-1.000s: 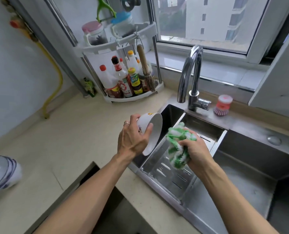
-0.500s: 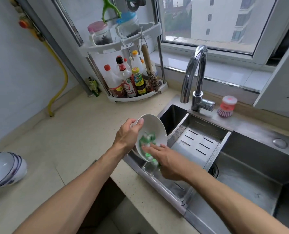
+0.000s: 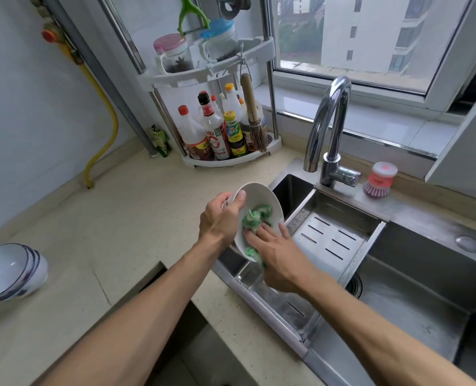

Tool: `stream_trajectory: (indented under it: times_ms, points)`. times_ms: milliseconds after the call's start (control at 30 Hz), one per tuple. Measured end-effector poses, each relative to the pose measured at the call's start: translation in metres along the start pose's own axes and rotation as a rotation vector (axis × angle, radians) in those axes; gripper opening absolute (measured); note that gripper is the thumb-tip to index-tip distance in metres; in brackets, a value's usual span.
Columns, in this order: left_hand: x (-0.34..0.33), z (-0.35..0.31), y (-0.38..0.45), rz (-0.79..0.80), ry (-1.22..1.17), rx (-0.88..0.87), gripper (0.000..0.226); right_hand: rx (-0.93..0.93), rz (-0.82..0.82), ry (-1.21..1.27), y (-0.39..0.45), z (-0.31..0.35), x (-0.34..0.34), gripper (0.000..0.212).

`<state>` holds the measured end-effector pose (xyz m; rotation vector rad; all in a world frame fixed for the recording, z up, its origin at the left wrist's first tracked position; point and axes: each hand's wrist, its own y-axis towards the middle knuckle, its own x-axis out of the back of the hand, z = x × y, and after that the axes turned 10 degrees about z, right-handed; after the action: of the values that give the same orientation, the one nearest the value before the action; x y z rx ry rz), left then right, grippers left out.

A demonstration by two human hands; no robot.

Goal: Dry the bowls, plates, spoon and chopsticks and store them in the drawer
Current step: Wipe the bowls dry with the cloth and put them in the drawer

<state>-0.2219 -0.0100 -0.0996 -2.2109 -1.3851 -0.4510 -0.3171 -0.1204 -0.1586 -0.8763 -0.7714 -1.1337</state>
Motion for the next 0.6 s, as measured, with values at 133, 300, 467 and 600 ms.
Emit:
stream_trajectory:
  times_ms: [133,300,467,600]
  points:
    - [-0.005,0.001,-0.002,-0.067,-0.023,0.032,0.041,0.115,0.019,0.464,-0.005,0.027,-0.001,0.083]
    - [0.016,0.002,0.003,0.173,0.062,-0.014,0.061,0.218,-0.101,-0.252,-0.014,-0.024,-0.005,0.074]
    - [0.026,-0.007,0.008,0.227,-0.179,0.182,0.052,0.307,-0.358,-0.335,-0.007,-0.027,-0.001,0.028]
    - [0.012,0.007,-0.005,0.200,-0.489,0.089,0.045,0.173,-0.520,-0.135,0.000,0.003,0.017,0.016]
